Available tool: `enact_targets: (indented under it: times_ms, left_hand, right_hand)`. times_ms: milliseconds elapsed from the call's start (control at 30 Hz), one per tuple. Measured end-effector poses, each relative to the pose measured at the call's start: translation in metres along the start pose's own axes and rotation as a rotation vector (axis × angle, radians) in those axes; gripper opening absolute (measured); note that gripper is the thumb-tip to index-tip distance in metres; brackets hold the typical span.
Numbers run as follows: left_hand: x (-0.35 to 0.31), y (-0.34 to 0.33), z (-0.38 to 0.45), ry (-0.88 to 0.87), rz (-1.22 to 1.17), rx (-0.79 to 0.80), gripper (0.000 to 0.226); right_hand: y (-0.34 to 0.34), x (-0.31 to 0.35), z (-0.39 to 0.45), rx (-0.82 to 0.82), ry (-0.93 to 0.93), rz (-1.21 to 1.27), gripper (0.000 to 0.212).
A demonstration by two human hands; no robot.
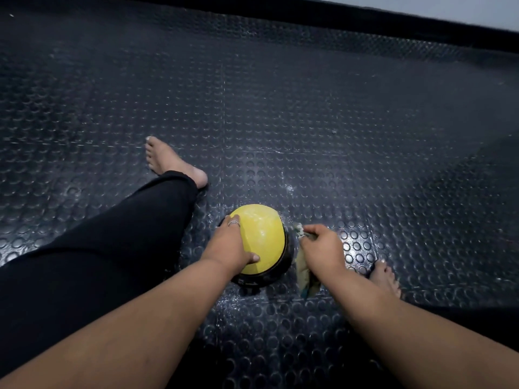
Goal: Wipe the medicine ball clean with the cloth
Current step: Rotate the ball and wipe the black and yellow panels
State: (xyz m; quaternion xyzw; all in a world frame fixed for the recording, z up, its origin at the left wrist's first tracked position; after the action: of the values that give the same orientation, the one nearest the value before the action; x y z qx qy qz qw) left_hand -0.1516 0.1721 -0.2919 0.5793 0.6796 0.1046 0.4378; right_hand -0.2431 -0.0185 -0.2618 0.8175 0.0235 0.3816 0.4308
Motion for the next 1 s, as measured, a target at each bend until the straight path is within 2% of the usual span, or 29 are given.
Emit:
enact_targets:
  times_ms: [200,533,733,900,1000]
  left_hand:
    - [-0.002,-0.002,0.006,0.0,0.014,0.004,0.112]
    - [-0.005,-0.003,0.009,-0.01,0.003,0.005,0.11]
    - [-0.002,-0.003,0.006,0.005,0.007,0.014,0.109]
    - [-0.008,-0.003,0.006,-0.01,0.046,0.039,0.109]
    - [-0.004,-0.001,0.008,0.006,0.028,0.038,0.108]
  right_hand:
    - [-0.036,0.041,-0.021,0.018,0.265,-0.06,0.033]
    - [-0.038,0.046,0.003,0.107,0.272,-0.154,0.026]
    - [-0.046,0.058,-0.025,0.162,0.526,-0.225,0.021]
    - [-0.024,0.047,0.012,0.157,0.307,-0.329,0.017]
    - [-0.034,0.062,0.002,0.178,0.436,-0.368,0.019]
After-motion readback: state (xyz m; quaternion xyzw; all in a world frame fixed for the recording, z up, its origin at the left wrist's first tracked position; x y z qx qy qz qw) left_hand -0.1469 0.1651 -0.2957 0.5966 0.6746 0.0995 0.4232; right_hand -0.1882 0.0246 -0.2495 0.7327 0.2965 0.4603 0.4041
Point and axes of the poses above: each hand's wrist, its own z-axis towards the middle knuckle, its own y-axis out of the back of the hand, x = y × z, the point moved 9 cm from there along z, towards the middle knuckle, and after that the axes turned 2 degrees about y, right-handed, at the moved point
